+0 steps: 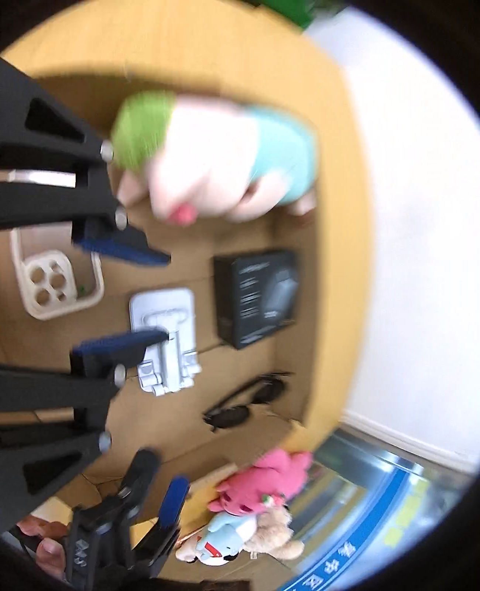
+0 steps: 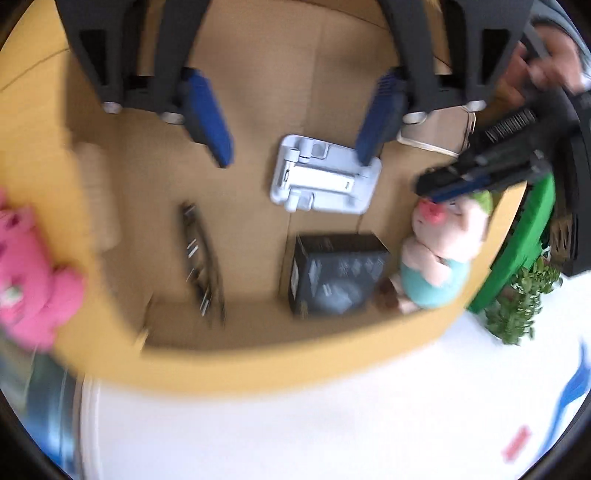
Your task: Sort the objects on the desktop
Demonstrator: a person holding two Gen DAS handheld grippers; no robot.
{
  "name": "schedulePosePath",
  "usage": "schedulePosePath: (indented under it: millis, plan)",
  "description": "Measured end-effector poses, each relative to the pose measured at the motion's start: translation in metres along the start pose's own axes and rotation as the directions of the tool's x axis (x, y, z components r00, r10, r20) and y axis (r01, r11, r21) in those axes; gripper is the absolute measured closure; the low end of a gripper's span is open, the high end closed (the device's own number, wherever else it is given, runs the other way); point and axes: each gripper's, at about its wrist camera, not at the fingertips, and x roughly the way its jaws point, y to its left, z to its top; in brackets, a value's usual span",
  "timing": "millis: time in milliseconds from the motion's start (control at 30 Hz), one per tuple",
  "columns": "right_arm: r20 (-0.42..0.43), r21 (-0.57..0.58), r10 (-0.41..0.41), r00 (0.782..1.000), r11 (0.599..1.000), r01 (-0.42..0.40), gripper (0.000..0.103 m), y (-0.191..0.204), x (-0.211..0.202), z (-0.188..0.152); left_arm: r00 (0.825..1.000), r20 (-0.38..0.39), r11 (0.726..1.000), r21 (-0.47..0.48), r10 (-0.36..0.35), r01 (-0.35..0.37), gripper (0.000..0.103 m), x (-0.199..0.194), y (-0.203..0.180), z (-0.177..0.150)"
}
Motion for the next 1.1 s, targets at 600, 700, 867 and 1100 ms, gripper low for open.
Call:
schedulePosePath:
  millis: [600, 700, 867, 1100]
  plan:
    - [0.382, -0.103, -0.09, 0.92, 0.985, 0.139, 0.001, 0.002, -0.043, -0.126, 0.925, 0.241, 0.956, -0.05, 0.294, -0.29, 0.023, -0.024, -0.009, -0.109]
    - [0.402, -0.108, -0.091, 0.911, 0.983, 0.146, 0.0, 0.002, -0.044, -0.13, 0.916, 0.265, 0.953, -0.055, 0.3, -0.297, 0.023, -0.024, -0.01, -0.115]
    - [0.458, -0.107, -0.096, 0.884, 0.981, 0.162, 0.0, 0.004, -0.047, -0.136, 0.901, 0.318, 0.954, -0.05, 0.296, -0.296, 0.022, -0.026, -0.01, -0.123]
    - [0.471, -0.117, -0.086, 0.878, 0.98, 0.159, 0.0, 0.005, -0.049, -0.139, 0.873, 0.39, 0.954, -0.049, 0.291, -0.296, 0.019, -0.029, -0.01, -0.13]
